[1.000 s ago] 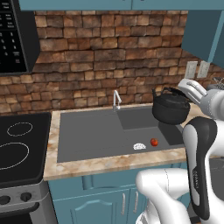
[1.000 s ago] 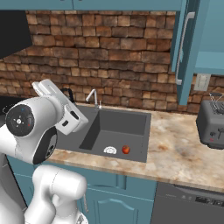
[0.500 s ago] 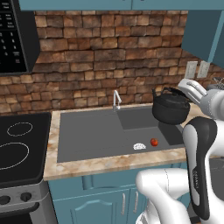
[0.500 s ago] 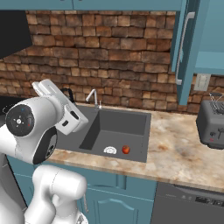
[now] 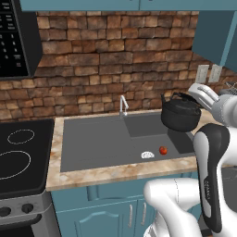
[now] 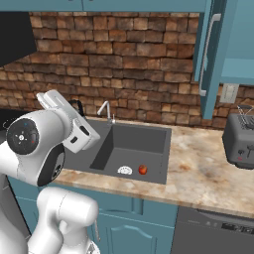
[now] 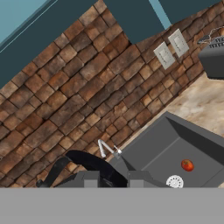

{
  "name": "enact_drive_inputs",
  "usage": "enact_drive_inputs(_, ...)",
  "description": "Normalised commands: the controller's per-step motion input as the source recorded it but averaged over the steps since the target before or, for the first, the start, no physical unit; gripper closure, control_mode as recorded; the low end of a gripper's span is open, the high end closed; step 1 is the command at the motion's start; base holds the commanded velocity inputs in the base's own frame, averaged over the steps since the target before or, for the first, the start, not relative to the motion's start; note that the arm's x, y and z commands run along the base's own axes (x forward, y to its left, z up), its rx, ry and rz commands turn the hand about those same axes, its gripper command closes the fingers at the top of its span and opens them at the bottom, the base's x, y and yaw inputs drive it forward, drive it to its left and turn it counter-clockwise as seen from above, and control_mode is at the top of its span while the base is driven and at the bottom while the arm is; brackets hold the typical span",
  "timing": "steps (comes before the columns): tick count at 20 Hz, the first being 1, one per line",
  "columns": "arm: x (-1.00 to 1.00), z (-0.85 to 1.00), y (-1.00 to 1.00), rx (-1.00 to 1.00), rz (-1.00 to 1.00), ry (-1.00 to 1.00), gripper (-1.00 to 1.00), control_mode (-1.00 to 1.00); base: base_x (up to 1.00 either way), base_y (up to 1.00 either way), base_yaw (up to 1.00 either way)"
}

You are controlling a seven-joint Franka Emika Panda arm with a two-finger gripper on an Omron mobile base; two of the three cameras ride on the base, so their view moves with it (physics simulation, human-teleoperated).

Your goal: Open the cabinet, pick the kettle from the cabinet, and place it in the sink.

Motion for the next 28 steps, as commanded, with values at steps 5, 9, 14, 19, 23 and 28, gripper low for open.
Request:
enact_drive_inputs(5,0.0,0.0,0.0,0.0,0.0,0.0,1.0,1.0,0.0,0.0,0.0)
enact_drive_inputs(9,0.0,0.0,0.0,0.0,0.0,0.0,1.0,1.0,0.0,0.0,0.0)
enact_drive_inputs(14,0.0,0.0,0.0,0.0,0.0,0.0,1.0,-1.0,0.0,0.0,0.0)
enact_drive_inputs(19,0.0,0.0,0.02,-0.01,0.0,0.0,1.0,-1.0,0.0,0.0,0.0)
enact_drive_inputs(23,0.02,0.0,0.15,-0.07,-0.02,0.0,1.0,-1.0,0.0,0.0,0.0)
enact_drive_inputs(28,0.0,-0.01,0.2,-0.06,-0.2,0.0,1.0,-1.0,0.0,0.0,0.0)
